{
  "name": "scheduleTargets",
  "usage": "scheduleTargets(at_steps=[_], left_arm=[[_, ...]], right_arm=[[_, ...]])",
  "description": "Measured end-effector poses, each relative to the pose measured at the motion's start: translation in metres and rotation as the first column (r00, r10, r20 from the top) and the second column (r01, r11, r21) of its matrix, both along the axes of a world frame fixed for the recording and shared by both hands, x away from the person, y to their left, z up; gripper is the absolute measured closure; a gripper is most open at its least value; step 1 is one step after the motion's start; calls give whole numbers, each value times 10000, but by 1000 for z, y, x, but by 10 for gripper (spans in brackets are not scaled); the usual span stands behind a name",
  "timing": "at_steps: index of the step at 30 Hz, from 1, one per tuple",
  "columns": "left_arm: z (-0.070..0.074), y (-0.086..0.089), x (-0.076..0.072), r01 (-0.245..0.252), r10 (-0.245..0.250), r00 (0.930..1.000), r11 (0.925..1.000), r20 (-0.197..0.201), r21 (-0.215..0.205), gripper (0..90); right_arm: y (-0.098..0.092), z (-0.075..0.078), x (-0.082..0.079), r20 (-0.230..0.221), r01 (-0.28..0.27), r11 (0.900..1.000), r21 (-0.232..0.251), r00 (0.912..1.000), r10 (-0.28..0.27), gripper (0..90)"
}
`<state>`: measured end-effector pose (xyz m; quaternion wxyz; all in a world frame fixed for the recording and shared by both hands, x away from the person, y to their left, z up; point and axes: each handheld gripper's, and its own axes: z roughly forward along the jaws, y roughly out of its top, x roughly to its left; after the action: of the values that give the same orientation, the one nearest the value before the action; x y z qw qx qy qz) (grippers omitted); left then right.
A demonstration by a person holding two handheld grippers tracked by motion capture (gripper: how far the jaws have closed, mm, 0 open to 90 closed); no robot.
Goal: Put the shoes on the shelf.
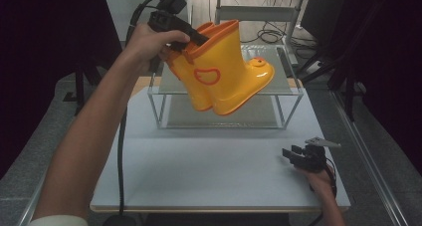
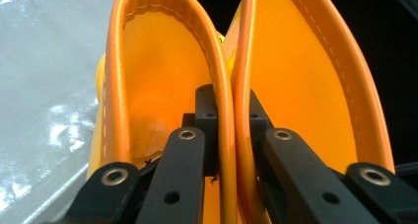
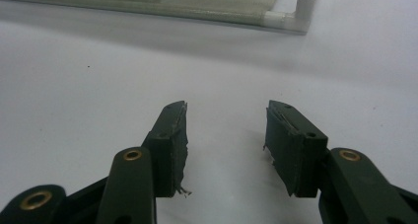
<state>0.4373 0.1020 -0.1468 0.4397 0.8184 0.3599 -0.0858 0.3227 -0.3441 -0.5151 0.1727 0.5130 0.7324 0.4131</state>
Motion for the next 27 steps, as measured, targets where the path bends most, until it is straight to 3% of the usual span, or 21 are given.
scheduleTargets(at_steps=[9, 15, 27], left_arm=[[-1, 2, 34, -687, 689, 9975, 9975, -168, 158, 826], [-3, 4, 56, -1453, 1454, 9891, 9894, -211, 75, 826], [-17, 0, 94, -2290, 2281, 9722, 9734, -531, -103, 826]], right_arm=[[0, 0, 0, 70, 30, 10000, -31, 10000, -30, 503], [-1, 0, -1, 92, 31, 10000, 1, 10000, -31, 504], [0, 0, -1, 102, -5, 10000, -64, 9999, 6, 504]])
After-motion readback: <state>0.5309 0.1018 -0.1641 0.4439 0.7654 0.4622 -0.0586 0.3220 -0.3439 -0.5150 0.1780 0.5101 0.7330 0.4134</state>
